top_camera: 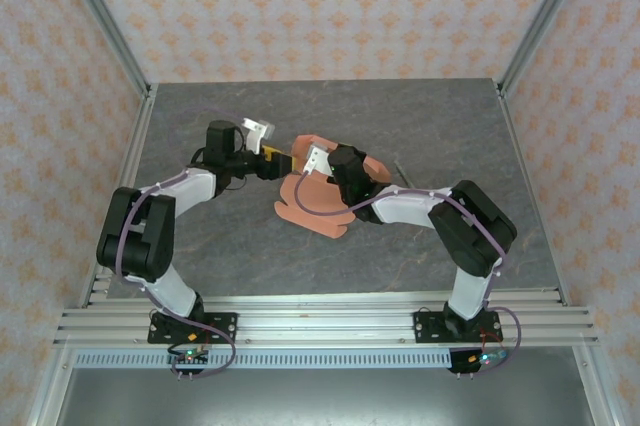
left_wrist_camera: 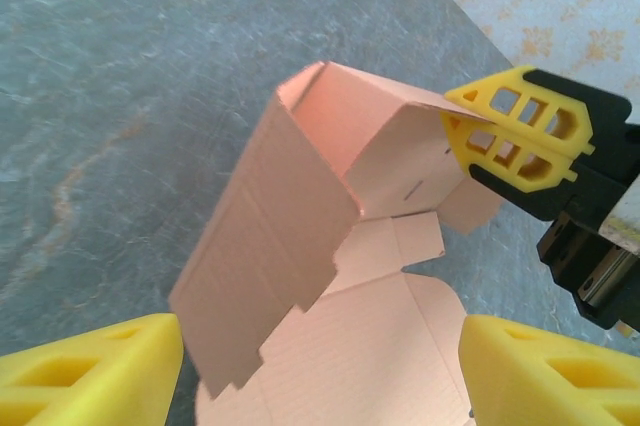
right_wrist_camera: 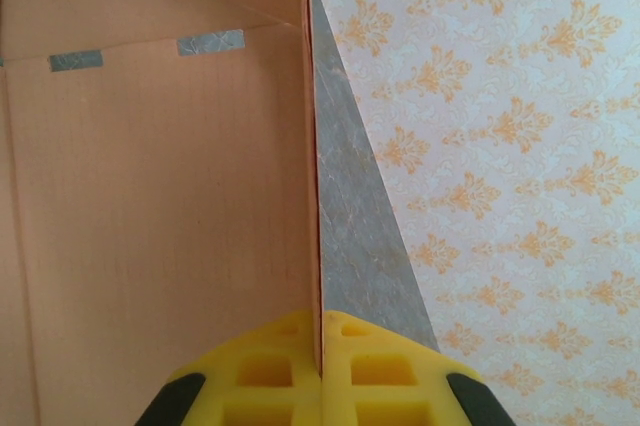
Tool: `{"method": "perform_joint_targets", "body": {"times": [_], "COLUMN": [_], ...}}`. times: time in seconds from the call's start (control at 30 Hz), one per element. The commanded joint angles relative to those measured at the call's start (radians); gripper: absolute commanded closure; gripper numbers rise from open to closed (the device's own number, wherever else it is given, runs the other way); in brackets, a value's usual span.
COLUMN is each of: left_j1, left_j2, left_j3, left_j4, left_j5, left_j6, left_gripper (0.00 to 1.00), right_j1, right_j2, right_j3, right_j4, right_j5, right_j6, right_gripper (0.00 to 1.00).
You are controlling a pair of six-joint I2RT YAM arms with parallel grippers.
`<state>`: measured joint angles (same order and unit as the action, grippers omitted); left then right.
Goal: Fold the paper box
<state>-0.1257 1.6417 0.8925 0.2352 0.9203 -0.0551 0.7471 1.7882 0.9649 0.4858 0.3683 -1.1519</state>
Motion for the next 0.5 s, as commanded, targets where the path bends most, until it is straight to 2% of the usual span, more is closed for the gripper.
{"method": "perform_joint_targets", "body": {"times": [0.0,0.2,0.37,0.47], "left_j1": [0.042,0.107,0.099,0.061], "left_j2": [-0.062,0.004,0.133,0.171], "left_j3": [-0.024,0.075,0.213,0.276], "left_j4": [0.010,-0.118,-0.234,-0.302], "left_j5": [-0.078,-0.205,-0.170,-0.157], "left_j6": [-0.019,-0.039,-0.021,0.026], "left_gripper": [0.27,0.37,0.39,0.39], "right_j1": [-0.003,-0.003,-0.003,-0.003], "right_j2": [-0.034,-0.036,-0.034,-0.036], "right_j3": [0.026,0.026,0.031,0.031], "right_j4": [0.008,0.007,0.005,0.000], "right_j5": [-0.012,-0.011,-0.010,-0.009], "right_j6": [0.024,0.021,0.019,0.020], "right_gripper": [1.00,1.00,1.00,1.00]}}
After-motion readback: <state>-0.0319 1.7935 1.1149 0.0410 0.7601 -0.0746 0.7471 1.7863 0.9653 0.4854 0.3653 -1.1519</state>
